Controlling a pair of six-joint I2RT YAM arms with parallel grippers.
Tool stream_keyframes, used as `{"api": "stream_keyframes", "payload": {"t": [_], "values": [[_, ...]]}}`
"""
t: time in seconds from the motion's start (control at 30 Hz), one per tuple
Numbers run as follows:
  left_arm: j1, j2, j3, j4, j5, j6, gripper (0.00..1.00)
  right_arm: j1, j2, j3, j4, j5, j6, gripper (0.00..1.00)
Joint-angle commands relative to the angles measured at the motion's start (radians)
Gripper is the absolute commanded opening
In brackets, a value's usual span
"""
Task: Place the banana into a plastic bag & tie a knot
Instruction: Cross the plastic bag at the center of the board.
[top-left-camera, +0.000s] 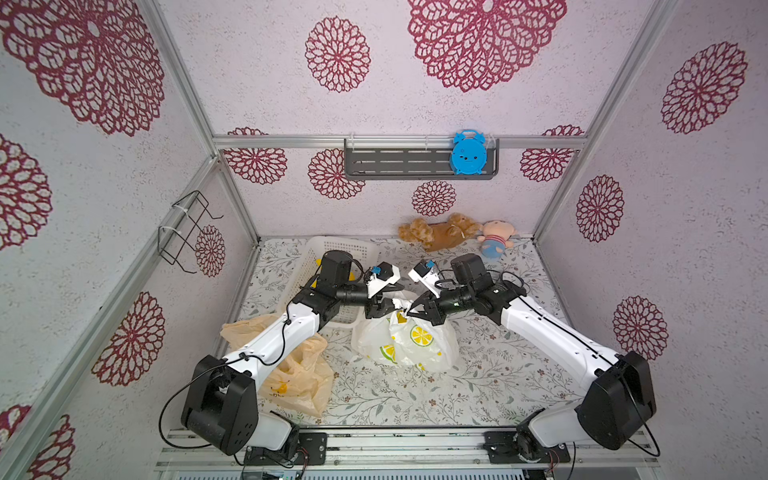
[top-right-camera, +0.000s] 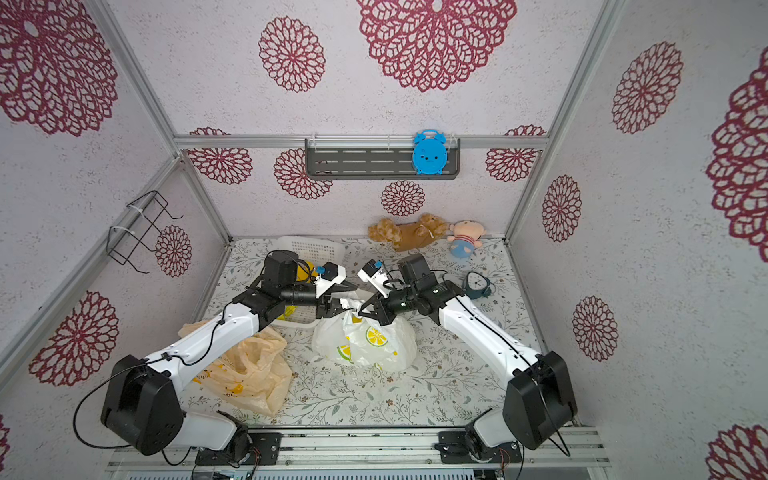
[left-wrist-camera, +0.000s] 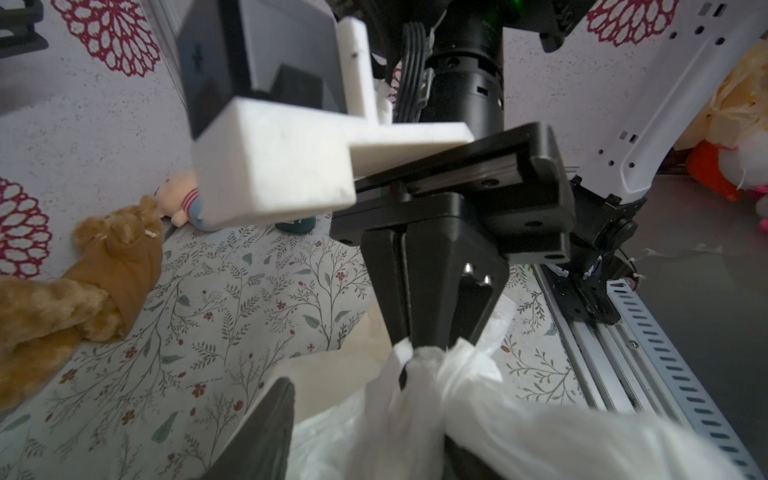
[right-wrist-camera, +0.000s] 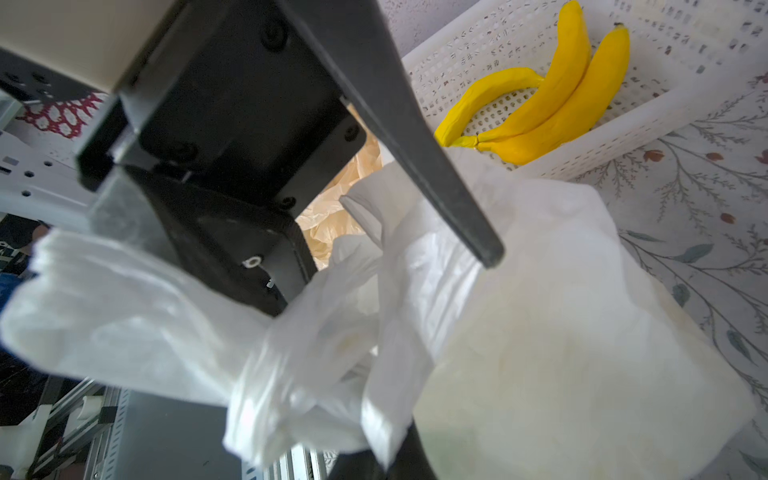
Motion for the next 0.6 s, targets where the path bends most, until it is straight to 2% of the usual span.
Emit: {"api": "stream_keyframes", "payload": {"t": [0.0,0.23,0.57], "values": [[0.021,-0.076,-0.066,0.049,-0.044,-0.082,0.60,0.002,-0.009,0.033,0.027,0.053,0.009,0.00],[0.031,-0.099,-0.167,0.122,-0.141,-0.147,0.65,0.002,0.001,0.043,0.063,0.056,0.043,0.00],[0.026,0.013,-0.082,0.069,-0.165,-0.115,0.64,0.003,0.009,0.051,0.078,0.067,0.066,0.00]]}}
